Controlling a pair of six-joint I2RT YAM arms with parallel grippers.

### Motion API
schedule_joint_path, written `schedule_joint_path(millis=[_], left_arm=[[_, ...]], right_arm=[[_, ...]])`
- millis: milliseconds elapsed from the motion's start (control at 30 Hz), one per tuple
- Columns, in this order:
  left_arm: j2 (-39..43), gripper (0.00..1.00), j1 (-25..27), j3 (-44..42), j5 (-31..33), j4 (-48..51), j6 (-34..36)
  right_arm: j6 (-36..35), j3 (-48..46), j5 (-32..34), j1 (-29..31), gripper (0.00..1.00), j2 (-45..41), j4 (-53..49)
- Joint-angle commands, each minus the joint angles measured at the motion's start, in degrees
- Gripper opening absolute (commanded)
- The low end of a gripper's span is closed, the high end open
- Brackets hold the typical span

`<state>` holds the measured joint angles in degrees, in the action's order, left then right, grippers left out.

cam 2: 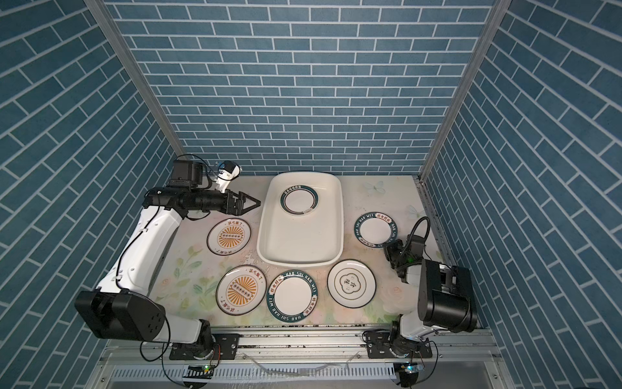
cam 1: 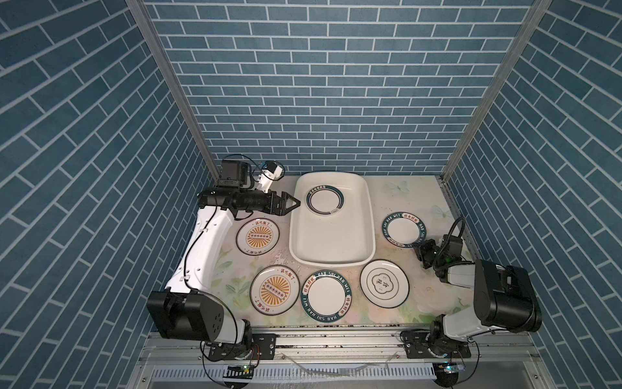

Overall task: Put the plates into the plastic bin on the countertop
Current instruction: 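Tilt the plate upright and lift it with the right gripper, then carry the upright plate over the white bin with the right gripper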

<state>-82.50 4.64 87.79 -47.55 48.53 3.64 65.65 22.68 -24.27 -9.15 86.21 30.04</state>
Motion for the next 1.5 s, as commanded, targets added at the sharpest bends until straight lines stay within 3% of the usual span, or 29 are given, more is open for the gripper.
schedule_joint_path(millis=[0, 633, 900, 1067, 1233, 1467], left_arm=[[1.24, 1.00, 0.27, -0.78, 0.61, -0.48, 0.69], [1.70, 0.99, 0.26, -0.42, 1.71, 0.21, 1.73], [2.09, 0.99, 0.19, -0.78, 2.63, 0.22, 1.99], [3.04, 1.00, -0.05, -1.14, 4.95, -0.43, 1.69], [3.30, 1.00, -1.47, -1.35, 3.35, -1.34, 0.08], [4.24, 1.00, -2.70, -1.71, 3.43, -1.42, -0.05]], right_arm=[[-1.05, 3.46, -0.80, 0.10, 0.00, -2.35, -3.74], [-9.16, 21.21, 1.85, 0.49, 0.00, -15.35, -30.00], [-9.74, 26.43, 4.06, 4.29, 0.00, -15.56, -32.44], [-10.39, 31.89, 5.41, 8.86, 0.00, -12.93, -33.73], [-11.75, 38.45, 7.92, 14.84, 0.00, -8.62, -35.62], [-11.77, 49.24, 9.12, 23.76, 0.00, 2.43, -34.71]])
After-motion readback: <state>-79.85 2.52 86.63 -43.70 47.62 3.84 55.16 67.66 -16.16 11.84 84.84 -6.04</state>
